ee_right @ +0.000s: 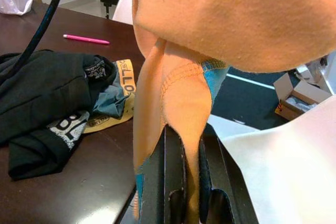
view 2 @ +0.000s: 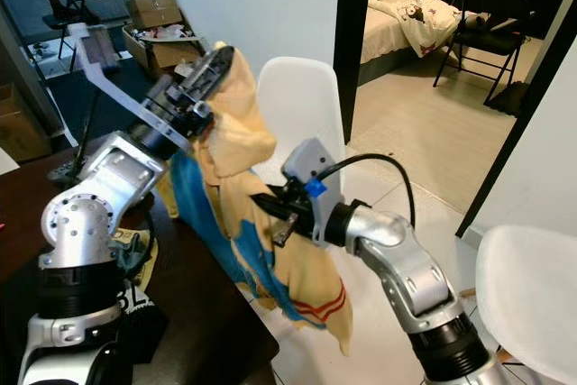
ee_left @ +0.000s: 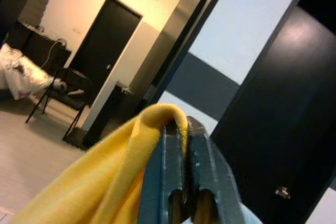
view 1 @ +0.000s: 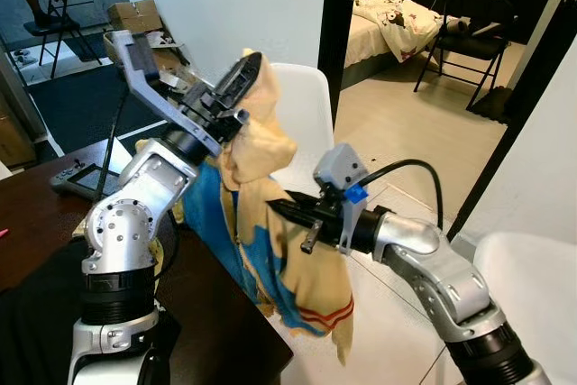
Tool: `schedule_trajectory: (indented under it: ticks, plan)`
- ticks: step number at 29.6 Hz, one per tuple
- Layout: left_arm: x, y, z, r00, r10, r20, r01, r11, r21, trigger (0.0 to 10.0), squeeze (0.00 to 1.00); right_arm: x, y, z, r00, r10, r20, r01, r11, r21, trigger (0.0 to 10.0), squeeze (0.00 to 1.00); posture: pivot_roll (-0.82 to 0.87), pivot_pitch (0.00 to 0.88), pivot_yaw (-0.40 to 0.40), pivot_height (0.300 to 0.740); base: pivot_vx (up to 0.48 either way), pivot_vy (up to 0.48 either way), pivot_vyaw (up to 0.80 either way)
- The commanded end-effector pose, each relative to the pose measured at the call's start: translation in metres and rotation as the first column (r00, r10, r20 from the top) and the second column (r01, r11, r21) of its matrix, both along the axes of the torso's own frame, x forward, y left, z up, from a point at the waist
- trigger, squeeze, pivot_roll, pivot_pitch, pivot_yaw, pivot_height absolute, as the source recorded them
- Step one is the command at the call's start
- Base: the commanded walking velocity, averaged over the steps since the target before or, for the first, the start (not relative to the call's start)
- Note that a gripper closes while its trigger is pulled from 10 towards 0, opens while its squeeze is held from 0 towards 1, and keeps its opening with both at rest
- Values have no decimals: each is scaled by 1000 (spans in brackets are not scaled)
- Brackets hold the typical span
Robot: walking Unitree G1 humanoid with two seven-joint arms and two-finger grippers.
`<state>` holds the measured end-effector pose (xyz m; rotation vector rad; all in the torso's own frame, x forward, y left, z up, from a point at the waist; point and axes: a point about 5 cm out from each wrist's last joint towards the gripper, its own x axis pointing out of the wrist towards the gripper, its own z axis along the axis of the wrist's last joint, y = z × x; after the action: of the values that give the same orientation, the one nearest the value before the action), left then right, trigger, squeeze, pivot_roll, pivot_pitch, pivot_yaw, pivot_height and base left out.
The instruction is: Hang hanger
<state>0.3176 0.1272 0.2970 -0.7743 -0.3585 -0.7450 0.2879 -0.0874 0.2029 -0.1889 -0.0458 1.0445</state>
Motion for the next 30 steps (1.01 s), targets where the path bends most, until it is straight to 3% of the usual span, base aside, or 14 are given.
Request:
schedule_trajectory:
  ticks: [1, 5, 9, 11, 13, 14, 16, 18, 20, 21, 22, 25, 26, 30]
  plan:
    - [7, 5, -8, 996, 57, -64, -56, 998, 17, 10000, 1000, -6, 6, 14, 996, 45, 72, -47, 998, 39, 0, 0, 66, 0, 31, 740, 0, 0, 0]
    - [16, 17, -14, 977, 172, -122, -167, 985, 48, 10000, 1000, -7, 6, 15, 996, 49, 72, -52, 998, 42, 0, 0, 69, 0, 29, 740, 0, 0, 0]
    - [25, 33, -21, 933, 304, -194, -290, 952, 97, 10000, 1000, -7, 7, 14, 996, 54, 71, -57, 997, 43, 0, 0, 69, 0, 29, 740, 0, 0, 0]
    - [32, 57, -31, 848, 445, -289, -422, 896, 140, 10000, 1000, -5, 7, 14, 997, 33, 68, -36, 998, 44, 0, 0, 68, 0, 32, 740, 0, 0, 0]
    - [32, 57, -31, 848, 445, -289, -422, 896, 140, 10000, 1000, -5, 7, 14, 997, 33, 68, -36, 998, 44, 0, 0, 68, 0, 32, 740, 0, 0, 0]
    - [33, 66, -32, 822, 477, -310, -456, 878, 142, 10000, 1000, -2, 6, 13, 998, 3, 65, -6, 999, 46, 0, 0, 68, 0, 32, 740, 0, 0, 0]
    - [27, 62, -17, 879, 412, -240, -406, 911, 78, 10000, 1000, 8, 2, 13, 995, -87, 53, 83, 993, 79, 0, 0, 70, 0, 33, 740, 0, 0, 0]
    - [27, 62, -17, 879, 412, -240, -406, 911, 78, 10000, 1000, 8, 2, 13, 995, -87, 53, 83, 993, 79, 0, 0, 70, 0, 33, 740, 0, 0, 0]
    - [24, 58, -10, 904, 380, -199, -374, 925, 68, 10000, 1000, 10, 1, 14, 994, -101, 50, 96, 991, 91, 0, 0, 75, 0, 31, 740, 0, 0, 0]
    - [21, 55, -6, 924, 346, -164, -341, 938, 58, 10000, 361, 9, 2, 14, 995, -93, 46, 88, 991, 100, 0, 0, 74, 0, 32, 740, 0, 0, 0]
    - [19, 51, -1, 941, 311, -131, -310, 950, 34, 10000, 0, 7, 4, 14, 996, -71, 45, 66, 993, 100, 0, 0, 74, 0, 32, 740, 0, 0, 0]
    - [14, 45, 12, 966, 251, -64, -253, 967, -23, 10000, 0, 5, 7, 14, 998, -51, 44, 46, 994, 100, 0, 0, 72, 0, 32, 740, 0, 0, 0]
    - [2, 37, 29, 991, 126, 37, -121, 984, -130, 10000, 0, 6, 6, 12, 997, -67, 40, 62, 993, 103, 0, 0, 72, 0, 32, 740, 0, 0, 0]
    - [-9, 29, 38, 992, 33, 121, -15, 989, -149, 10000, 0, 11, 2, 13, 992, -118, 39, 113, 987, 112, 0, 0, 72, 0, 32, 740, 0, 0, 0]
